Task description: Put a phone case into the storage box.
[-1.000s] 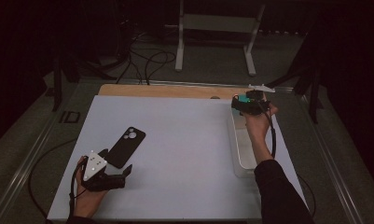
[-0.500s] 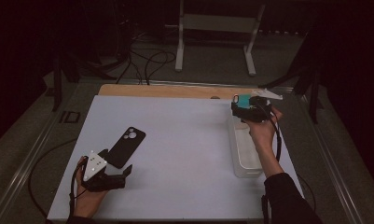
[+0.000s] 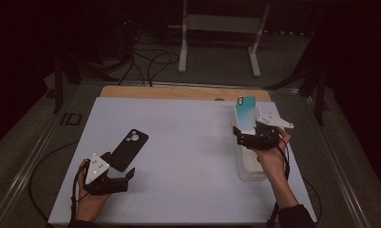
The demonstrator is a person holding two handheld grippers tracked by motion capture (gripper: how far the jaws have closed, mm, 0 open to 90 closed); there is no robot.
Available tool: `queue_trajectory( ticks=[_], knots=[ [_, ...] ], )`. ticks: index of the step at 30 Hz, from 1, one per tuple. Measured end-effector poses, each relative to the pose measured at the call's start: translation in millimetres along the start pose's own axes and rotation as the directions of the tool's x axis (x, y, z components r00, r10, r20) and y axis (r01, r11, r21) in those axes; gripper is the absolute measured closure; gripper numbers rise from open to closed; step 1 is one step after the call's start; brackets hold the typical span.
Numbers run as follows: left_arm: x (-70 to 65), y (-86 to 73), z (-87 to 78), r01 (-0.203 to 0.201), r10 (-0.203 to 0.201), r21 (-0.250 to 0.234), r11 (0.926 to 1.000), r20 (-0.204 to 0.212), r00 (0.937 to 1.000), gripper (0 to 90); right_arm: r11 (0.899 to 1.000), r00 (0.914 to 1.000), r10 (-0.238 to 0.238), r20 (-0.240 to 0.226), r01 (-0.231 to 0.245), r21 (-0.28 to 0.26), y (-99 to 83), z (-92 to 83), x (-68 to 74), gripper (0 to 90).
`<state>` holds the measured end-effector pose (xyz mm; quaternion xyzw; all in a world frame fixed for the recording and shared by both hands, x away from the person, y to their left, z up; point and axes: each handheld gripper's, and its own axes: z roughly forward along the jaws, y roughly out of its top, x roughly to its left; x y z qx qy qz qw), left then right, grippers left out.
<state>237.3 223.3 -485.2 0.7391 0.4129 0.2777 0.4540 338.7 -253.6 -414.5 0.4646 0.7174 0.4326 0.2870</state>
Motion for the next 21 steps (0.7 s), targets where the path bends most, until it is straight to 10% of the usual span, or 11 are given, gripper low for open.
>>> queue_trajectory(
  ticks=[21],
  knots=[
    [0.9,-0.5,0.5,0.004,-0.004,0.001,1.0000,-0.004,1.0000,0.0,0.994,0.9940,-0.044,-0.100,0.034,-0.102,-58.5,-45.8,24.2,8.8]
  ],
)
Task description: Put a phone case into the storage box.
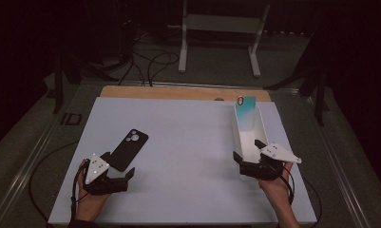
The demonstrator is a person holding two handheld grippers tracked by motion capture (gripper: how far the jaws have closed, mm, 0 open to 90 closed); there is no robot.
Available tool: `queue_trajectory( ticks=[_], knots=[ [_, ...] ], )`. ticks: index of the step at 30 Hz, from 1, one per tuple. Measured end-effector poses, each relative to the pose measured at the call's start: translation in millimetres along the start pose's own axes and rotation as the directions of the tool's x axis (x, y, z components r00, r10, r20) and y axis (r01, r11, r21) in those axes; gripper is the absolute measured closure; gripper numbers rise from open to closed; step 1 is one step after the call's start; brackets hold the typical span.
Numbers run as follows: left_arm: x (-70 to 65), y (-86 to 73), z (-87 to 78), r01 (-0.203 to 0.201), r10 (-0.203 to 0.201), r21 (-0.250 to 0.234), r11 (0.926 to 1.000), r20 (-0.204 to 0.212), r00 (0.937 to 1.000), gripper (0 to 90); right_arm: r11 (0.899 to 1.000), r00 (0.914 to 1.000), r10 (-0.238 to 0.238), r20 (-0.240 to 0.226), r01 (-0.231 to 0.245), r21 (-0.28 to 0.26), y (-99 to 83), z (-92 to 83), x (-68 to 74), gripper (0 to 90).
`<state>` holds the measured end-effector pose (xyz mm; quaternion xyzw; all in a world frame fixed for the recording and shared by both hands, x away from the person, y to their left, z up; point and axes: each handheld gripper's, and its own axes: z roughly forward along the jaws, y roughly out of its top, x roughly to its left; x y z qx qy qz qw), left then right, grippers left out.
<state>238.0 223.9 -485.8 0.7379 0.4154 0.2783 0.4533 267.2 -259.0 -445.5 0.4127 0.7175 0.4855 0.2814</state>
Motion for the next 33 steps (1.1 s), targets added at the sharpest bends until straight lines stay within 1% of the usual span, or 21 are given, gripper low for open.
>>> queue_trajectory(
  ticks=[4,7,8,12,14,17,21,25,28,29,30,33],
  knots=[
    [-0.5,0.3,-0.2,-0.003,0.003,-0.001,1.0000,-0.001,1.0000,0.0,1.000,0.9998,-0.002,-0.018,0.001,-0.026,-12.0,-4.8,5.1,8.8],
    [0.3,0.3,-0.6,-0.002,0.002,-0.001,1.0000,-0.003,1.0000,0.0,0.999,0.9996,-0.020,-0.021,0.019,-0.035,-16.2,-6.8,6.6,8.9],
    [0.5,0.3,-0.6,-0.003,0.003,0.000,1.0000,-0.003,1.0000,0.0,0.999,0.9996,-0.016,-0.025,0.015,-0.049,-17.7,-8.6,6.7,8.9],
    [1.7,0.9,-2.0,-0.002,0.002,-0.002,1.0000,-0.008,1.0000,0.0,0.997,0.9994,-0.011,-0.033,0.009,-0.074,-20.8,-12.3,6.2,8.9],
    [2.3,1.3,-2.4,-0.001,0.001,-0.005,1.0000,-0.014,0.9999,0.0,0.997,0.9993,-0.020,-0.031,0.018,-0.081,-22.6,-13.1,6.5,8.9],
    [3.6,2.0,-2.3,0.004,-0.004,-0.005,1.0000,-0.021,0.9998,0.0,0.996,0.9993,-0.019,-0.031,0.017,-0.082,-25.3,-13.5,7.3,8.8],
    [4.8,4.1,-2.7,-0.001,0.001,-0.001,1.0000,-0.028,0.9996,0.0,0.996,0.9994,-0.017,-0.031,0.015,-0.083,-27.4,-13.8,7.8,8.8],
    [9.4,7.3,0.8,-0.002,0.004,0.033,0.9995,-0.058,0.9983,0.0,0.996,0.9995,-0.018,-0.024,0.016,-0.088,-27.6,-13.8,7.0,8.8],
    [14.1,10.6,4.6,0.000,0.004,0.058,0.9983,-0.067,0.9978,0.0,0.996,0.9997,-0.012,-0.022,0.010,-0.087,-27.7,-13.7,5.8,8.8],
    [17.4,12.4,7.4,-0.002,0.008,0.072,0.9974,-0.078,0.9969,0.0,0.996,0.9997,-0.010,-0.022,0.008,-0.085,-27.8,-13.6,5.8,8.8],
    [19.1,13.3,9.0,0.002,0.004,0.074,0.9972,-0.082,0.9967,0.0,0.997,0.9997,-0.011,-0.020,0.009,-0.083,-28.1,-13.1,6.1,8.8],
    [27.7,18.1,17.0,0.015,-0.005,0.106,0.9943,-0.093,0.9956,0.0,0.996,0.9998,-0.009,-0.019,0.008,-0.083,-28.1,-12.8,6.6,8.8]
  ],
)
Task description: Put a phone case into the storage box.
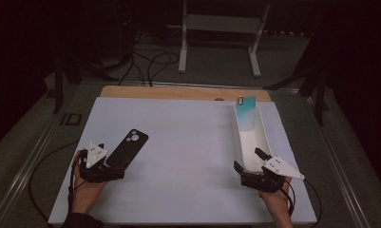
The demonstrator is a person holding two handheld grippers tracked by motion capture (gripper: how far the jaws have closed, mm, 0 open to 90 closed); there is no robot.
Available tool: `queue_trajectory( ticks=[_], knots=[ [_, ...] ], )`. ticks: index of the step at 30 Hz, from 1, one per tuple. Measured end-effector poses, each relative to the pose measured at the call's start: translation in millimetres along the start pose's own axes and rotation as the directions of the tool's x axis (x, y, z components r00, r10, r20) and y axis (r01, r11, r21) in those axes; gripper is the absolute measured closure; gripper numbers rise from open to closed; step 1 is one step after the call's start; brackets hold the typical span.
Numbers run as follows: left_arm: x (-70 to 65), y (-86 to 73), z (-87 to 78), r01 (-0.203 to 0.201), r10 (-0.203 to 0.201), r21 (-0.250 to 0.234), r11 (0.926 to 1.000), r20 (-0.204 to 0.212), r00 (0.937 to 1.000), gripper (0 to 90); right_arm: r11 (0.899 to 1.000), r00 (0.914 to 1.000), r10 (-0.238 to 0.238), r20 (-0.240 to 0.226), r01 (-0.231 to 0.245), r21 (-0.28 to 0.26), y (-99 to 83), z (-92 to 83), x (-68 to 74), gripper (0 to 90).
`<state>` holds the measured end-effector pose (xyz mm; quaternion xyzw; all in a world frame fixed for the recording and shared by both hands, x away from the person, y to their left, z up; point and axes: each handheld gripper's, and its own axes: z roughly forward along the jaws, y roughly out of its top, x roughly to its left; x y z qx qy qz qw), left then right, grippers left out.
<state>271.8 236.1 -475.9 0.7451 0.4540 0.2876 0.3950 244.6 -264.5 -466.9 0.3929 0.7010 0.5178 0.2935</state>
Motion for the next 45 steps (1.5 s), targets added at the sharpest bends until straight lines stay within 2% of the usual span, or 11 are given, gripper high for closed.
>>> queue_trajectory(
  ticks=[3,8,14,15,18,22,31,37,39,40,45],
  knots=[
    [4.1,2.6,6.8,0.006,-0.006,0.027,0.9996,0.000,1.0000,0.0,1.000,1.0000,0.004,0.006,-0.004,-0.004,0.3,-0.7,-0.5,8.9],
    [10.0,6.6,27.0,0.007,-0.012,0.125,0.9922,0.036,0.9993,0.0,1.000,0.9996,0.024,0.014,-0.024,-0.007,-0.3,-1.2,-4.4,8.9],
    [14.3,5.8,48.5,-0.007,-0.008,0.246,0.9691,0.061,0.9981,0.0,1.000,0.9997,0.022,0.010,-0.022,-0.003,-0.8,-0.1,-3.6,8.9],
    [14.3,5.8,48.5,-0.007,-0.008,0.246,0.9691,0.061,0.9981,0.0,1.000,0.9997,0.022,0.010,-0.022,-0.003,-0.8,-0.1,-3.6,8.9],
    [15.3,4.6,55.7,-0.020,-0.004,0.293,0.9559,0.080,0.9968,0.0,1.000,0.9998,0.017,0.009,-0.017,-0.001,-0.9,0.1,-3.5,8.9],
    [18.6,1.4,63.1,-0.026,0.000,0.332,0.9430,0.078,0.9970,0.0,1.000,0.9998,0.021,0.008,-0.021,0.001,-1.2,0.0,-3.9,8.9],
    [20.8,1.5,72.1,-0.037,0.003,0.379,0.9246,0.091,0.9959,0.0,1.000,0.9998,0.022,0.004,-0.022,0.004,-2.3,1.3,-2.8,8.9],
    [20.0,0.8,78.2,-0.054,0.010,0.422,0.9051,0.106,0.9943,0.0,1.000,0.9997,0.023,0.005,-0.023,0.006,-2.6,1.1,-3.3,8.9],
    [20.0,0.8,78.2,-0.054,0.010,0.422,0.9051,0.106,0.9943,0.0,1.000,0.9997,0.022,0.005,-0.022,0.005,-2.7,1.2,-3.4,8.9],
    [17.7,0.1,81.6,-0.066,0.019,0.455,0.8882,0.108,0.9940,0.0,1.000,0.9997,0.022,0.005,-0.022,0.005,-2.7,1.2,-3.4,8.9],
    [19.7,0.3,82.6,-0.044,-0.013,0.467,0.8829,0.117,0.9930,2.6,1.000,0.9998,0.022,0.002,-0.022,0.010,-3.1,1.6,-3.2,8.9]
  ],
)
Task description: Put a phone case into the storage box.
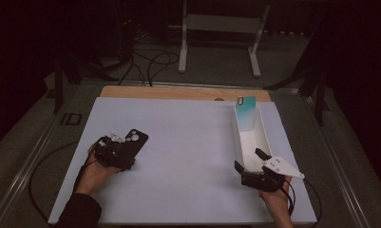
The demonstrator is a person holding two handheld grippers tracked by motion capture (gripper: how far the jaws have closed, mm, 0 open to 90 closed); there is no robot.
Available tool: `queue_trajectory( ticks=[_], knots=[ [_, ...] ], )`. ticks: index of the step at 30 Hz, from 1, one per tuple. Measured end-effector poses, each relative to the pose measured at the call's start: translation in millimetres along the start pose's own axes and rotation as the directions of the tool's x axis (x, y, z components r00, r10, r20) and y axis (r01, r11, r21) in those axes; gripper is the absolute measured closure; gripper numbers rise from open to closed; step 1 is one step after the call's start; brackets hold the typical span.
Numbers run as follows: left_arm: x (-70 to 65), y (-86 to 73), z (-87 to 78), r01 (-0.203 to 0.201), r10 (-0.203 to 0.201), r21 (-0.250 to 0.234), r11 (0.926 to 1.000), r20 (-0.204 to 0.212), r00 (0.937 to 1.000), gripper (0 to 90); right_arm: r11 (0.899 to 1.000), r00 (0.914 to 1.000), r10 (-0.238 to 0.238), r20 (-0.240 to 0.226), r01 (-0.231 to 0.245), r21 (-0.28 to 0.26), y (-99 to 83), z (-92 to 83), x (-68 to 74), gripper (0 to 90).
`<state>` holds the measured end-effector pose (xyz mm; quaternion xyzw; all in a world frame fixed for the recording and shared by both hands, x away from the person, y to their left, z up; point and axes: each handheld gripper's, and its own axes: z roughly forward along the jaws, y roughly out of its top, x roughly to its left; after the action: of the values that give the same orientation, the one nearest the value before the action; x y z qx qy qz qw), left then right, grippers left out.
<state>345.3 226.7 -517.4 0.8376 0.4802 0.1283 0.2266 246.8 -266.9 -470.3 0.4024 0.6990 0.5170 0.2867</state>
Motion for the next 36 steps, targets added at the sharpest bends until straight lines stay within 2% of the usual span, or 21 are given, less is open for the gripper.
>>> queue_trajectory(
  ticks=[5,9,20,27,36],
  knots=[
    [0.2,0.9,-1.0,0.003,-0.003,0.014,0.9999,0.010,0.9999,5.2,1.000,1.0000,0.001,0.000,-0.001,-0.002,0.2,-0.2,0.3,8.9],
    [1.8,1.4,-3.2,0.013,-0.013,0.020,0.9997,0.009,0.9999,11.4,1.000,1.0000,0.000,-0.001,0.000,-0.001,0.2,-0.1,0.5,8.9],
    [1.8,2.3,-3.8,0.030,-0.030,0.020,0.9993,0.000,0.9995,14.4,1.000,1.0000,-0.004,-0.006,0.004,-0.003,0.9,-0.4,1.3,8.9],
    [1.4,0.6,-4.7,0.060,-0.060,-0.019,0.9980,-0.004,0.9982,16.0,1.000,1.0000,-0.003,-0.008,0.003,0.000,1.0,-0.1,0.9,8.9],
    [-4.3,-0.2,-7.4,0.061,-0.062,-0.059,0.9964,-0.020,0.9979,15.8,1.000,0.9999,-0.002,-0.014,0.002,0.003,2.7,0.9,-0.4,8.9]
  ],
)
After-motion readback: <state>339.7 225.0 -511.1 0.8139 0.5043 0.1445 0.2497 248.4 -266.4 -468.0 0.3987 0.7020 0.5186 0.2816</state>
